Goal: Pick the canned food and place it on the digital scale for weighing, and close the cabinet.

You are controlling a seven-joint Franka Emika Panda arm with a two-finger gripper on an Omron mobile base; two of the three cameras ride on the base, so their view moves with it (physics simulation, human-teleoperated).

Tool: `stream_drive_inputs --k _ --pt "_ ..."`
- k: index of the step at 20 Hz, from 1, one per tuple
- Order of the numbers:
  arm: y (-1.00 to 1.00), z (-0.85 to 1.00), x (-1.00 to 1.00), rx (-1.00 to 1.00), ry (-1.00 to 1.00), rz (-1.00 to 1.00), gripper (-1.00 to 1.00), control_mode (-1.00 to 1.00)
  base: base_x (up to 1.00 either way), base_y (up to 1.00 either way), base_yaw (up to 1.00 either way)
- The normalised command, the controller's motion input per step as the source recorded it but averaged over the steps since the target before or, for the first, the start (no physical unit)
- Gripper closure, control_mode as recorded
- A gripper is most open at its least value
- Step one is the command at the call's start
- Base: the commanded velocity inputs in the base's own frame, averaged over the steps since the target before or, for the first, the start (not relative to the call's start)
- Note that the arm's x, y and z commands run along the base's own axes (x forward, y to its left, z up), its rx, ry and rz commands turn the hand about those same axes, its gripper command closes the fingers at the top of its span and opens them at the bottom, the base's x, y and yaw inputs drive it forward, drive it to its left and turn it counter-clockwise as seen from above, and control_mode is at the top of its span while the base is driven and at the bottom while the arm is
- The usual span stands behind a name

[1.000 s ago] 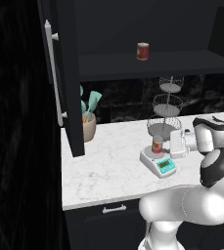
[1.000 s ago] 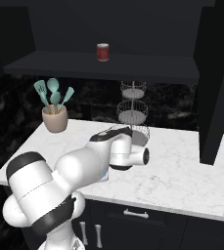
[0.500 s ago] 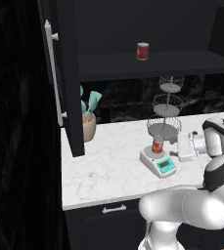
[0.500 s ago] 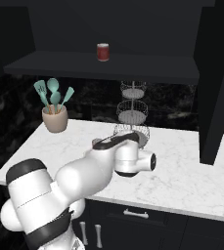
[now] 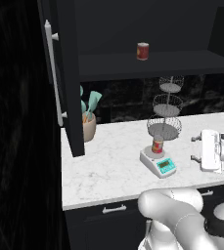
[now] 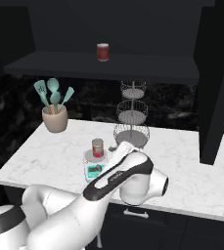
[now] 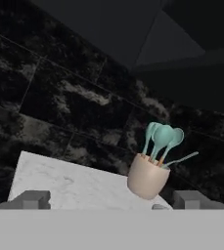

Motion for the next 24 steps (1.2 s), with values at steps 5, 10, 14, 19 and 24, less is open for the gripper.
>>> stream_drive_inputs --k 5,10,14,19,24 --pt "-0.39 0.63 -0.6 0.18 -0.35 -0.04 -1.0 -1.0 0.0 0.0 0.0" --pt "-0.65 0.36 -0.49 0.31 -0.33 -0.01 -1.0 -1.0 0.0 0.0 0.0" --pt "-0.67 0.24 -0.23 0.2 -0.29 -0.04 -1.0 -1.0 0.0 0.0 0.0" --pt "-0.81 0.28 -0.15 0.17 -0.11 0.0 -1.0 -1.0 0.0 0.0 0.0" --pt "-0.82 0.45 -0.23 0.17 -0.08 0.0 -1.0 -1.0 0.0 0.0 0.0"
